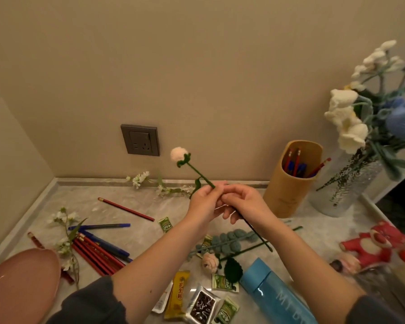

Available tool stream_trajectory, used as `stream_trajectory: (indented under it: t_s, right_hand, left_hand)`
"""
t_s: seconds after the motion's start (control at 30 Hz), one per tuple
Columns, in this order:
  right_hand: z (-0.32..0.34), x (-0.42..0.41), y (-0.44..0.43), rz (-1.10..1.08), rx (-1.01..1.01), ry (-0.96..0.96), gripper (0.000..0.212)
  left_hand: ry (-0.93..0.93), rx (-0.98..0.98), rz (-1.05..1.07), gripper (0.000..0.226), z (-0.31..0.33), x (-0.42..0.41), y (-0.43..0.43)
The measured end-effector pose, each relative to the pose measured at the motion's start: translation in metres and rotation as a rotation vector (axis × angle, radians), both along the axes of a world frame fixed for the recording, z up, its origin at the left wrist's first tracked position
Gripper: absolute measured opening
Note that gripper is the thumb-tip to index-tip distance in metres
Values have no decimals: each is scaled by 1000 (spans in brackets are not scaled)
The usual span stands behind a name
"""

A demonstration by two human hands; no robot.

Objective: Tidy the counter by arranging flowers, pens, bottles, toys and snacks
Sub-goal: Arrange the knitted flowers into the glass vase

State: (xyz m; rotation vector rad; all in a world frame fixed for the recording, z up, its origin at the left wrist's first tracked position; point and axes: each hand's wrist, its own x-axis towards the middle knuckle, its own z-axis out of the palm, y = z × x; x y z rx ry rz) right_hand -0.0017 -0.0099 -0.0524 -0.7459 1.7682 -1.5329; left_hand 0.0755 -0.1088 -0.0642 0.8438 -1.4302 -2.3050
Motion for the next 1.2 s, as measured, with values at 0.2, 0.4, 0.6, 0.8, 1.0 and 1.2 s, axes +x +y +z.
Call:
stream_trajectory:
  t_s: [0.2, 0.4, 0.6, 0.8, 1.0, 1.2]
  right_hand:
    - [-24, -27, 15, -99, 407, 346, 7]
    - [-55, -26, 31, 323, 779, 726, 16]
    - [-64, -20, 29, 312, 788, 904, 18]
    - [-69, -12, 35, 258, 869, 998, 21]
    - [-41, -9, 35, 127, 786, 1027, 12]
    - [7, -11, 54, -169, 534, 766, 10]
  left_hand:
    - [-21, -4, 104, 25, 2, 3, -12]
    - [-30, -52, 138, 29, -4, 4, -16]
    - [-18, -137, 111, 30, 6, 9, -7]
    - [-3, -215, 67, 30, 17, 14, 1]
    - [80, -299, 33, 29, 33, 27, 9]
    - [226, -394, 84, 35, 57, 36, 22]
